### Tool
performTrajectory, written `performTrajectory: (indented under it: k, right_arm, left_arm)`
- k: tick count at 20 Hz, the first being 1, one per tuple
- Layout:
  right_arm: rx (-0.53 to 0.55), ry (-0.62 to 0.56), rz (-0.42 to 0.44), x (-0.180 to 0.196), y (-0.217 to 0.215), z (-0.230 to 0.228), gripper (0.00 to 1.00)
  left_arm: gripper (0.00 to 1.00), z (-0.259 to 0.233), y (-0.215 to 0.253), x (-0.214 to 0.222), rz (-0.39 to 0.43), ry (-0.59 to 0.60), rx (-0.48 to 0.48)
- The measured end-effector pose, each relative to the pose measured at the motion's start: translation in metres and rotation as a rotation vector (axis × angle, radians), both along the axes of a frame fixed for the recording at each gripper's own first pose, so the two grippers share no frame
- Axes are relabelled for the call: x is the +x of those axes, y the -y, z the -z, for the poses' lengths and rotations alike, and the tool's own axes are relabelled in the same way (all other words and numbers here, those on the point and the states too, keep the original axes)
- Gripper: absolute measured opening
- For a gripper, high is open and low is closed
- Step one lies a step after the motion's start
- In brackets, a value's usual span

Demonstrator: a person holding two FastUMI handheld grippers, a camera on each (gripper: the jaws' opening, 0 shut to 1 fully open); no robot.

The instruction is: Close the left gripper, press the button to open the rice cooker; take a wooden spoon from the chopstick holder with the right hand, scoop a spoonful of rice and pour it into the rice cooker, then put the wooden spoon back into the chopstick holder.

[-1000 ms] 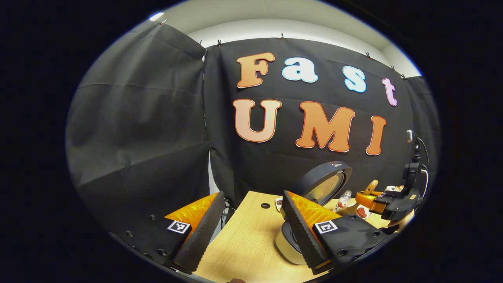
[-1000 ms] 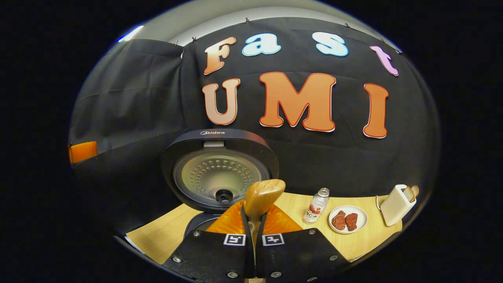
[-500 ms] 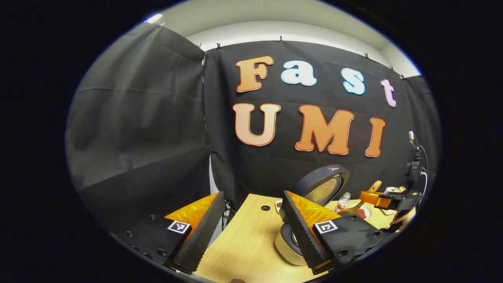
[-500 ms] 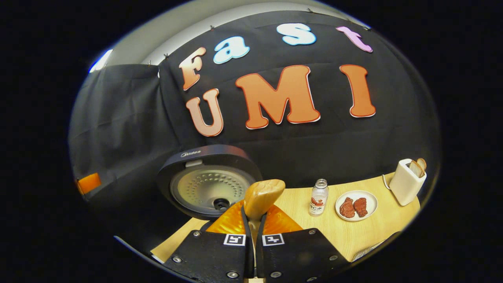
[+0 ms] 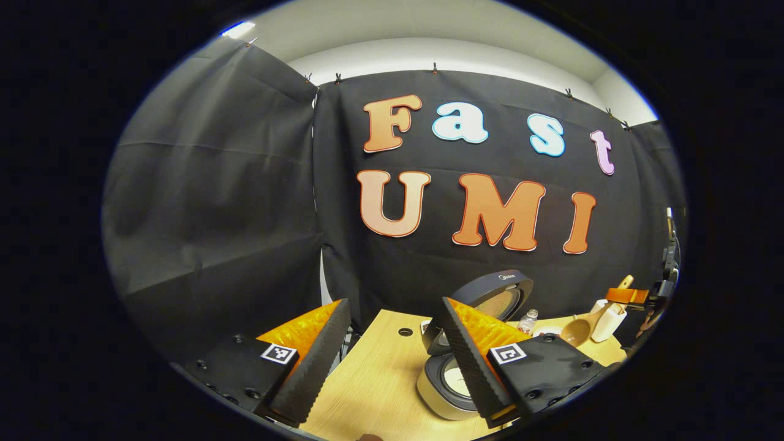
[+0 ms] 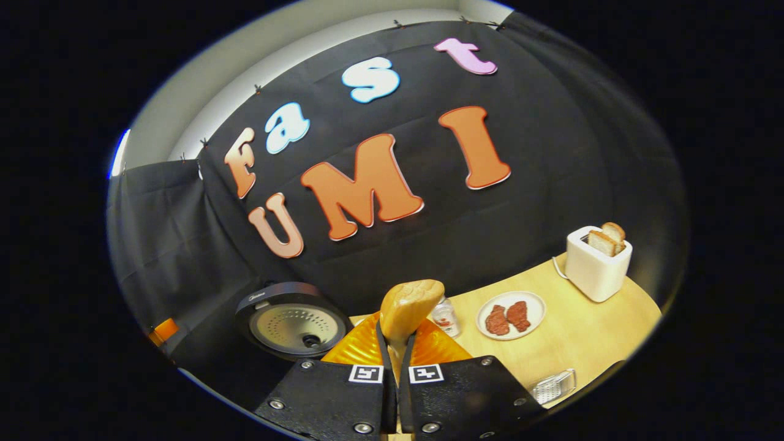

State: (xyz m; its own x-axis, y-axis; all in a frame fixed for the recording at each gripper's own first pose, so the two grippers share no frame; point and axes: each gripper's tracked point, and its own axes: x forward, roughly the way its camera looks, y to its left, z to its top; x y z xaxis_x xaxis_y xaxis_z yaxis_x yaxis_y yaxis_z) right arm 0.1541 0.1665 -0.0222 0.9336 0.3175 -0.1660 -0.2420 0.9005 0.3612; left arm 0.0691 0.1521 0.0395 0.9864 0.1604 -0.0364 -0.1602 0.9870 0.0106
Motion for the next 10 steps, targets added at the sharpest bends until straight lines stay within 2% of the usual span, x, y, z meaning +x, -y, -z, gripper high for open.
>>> performTrajectory:
  k: [6,10]
  right_arm:
    - [0.002,-0.034,0.177,-0.017,0.121,0.023,0.01]
    - [-0.021,-0.084,0.247,-0.027,0.169,0.059,0.01]
  left_arm:
    - [0.98,-0.003,0.021,0.002,0.004,0.009,0.007]
    - [0.97,0.001,0.043,0.006,0.017,0.001,0.001]
